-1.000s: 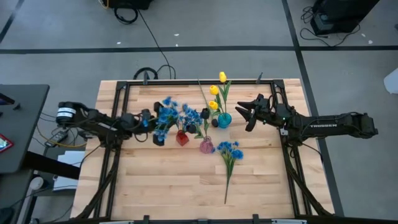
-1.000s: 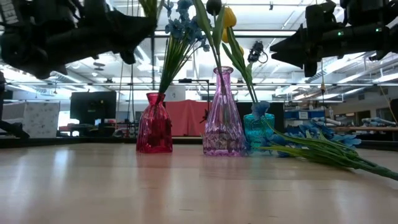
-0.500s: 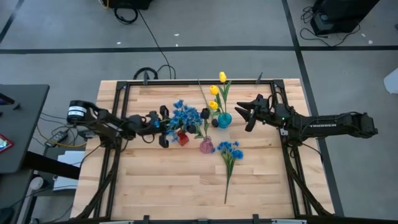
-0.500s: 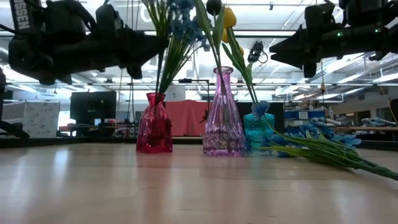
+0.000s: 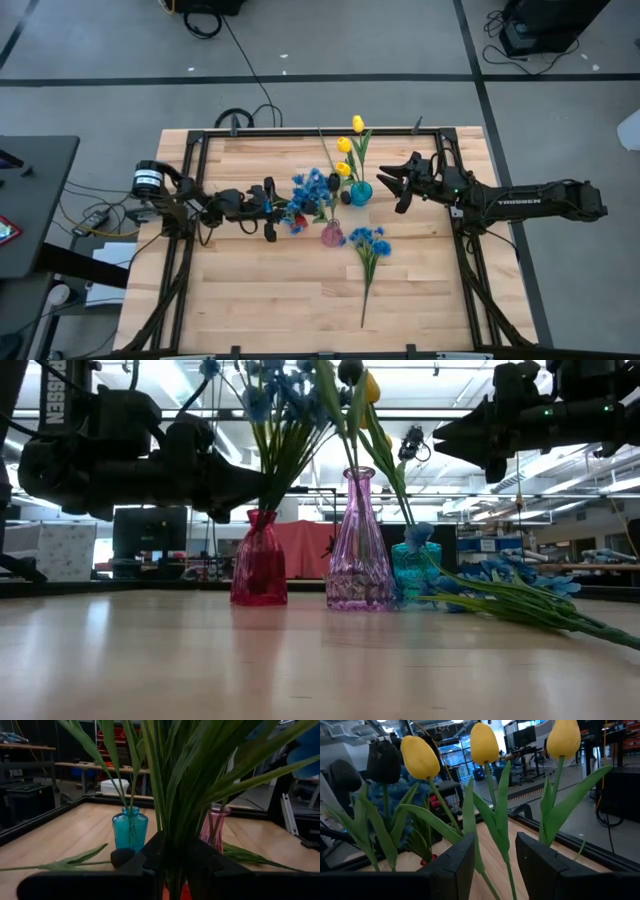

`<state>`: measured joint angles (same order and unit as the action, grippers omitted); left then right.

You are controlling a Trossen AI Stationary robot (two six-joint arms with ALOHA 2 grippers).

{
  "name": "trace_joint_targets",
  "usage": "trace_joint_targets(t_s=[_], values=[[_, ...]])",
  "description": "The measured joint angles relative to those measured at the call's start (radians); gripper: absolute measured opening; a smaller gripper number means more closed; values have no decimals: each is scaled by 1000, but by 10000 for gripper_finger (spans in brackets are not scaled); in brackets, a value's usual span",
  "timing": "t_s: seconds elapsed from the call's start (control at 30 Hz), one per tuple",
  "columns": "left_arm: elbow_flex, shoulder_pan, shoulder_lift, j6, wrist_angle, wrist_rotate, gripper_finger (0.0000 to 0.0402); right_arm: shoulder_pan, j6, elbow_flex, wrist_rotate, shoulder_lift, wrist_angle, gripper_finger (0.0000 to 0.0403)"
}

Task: Sort flowers into vase by color
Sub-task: Put the left blue flower into the red vase

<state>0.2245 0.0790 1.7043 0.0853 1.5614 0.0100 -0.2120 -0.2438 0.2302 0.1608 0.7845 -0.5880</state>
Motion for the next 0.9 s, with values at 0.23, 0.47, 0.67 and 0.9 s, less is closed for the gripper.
trace_joint_targets(t_s=[0.23,0.47,0.67,0.9], values=[[2,0,19,-1,-5,1,65,0,1,0,-5,0,5,153],[-4,0,20,-7,-36,18,83,0,2,0,-6,0,5,153],[-54,0,20,-26,0,41,150,0,-9,0,-8,0,5,153],[-95,0,-6,-29,3,48,233,0,-23,0,-7,0,11,153]])
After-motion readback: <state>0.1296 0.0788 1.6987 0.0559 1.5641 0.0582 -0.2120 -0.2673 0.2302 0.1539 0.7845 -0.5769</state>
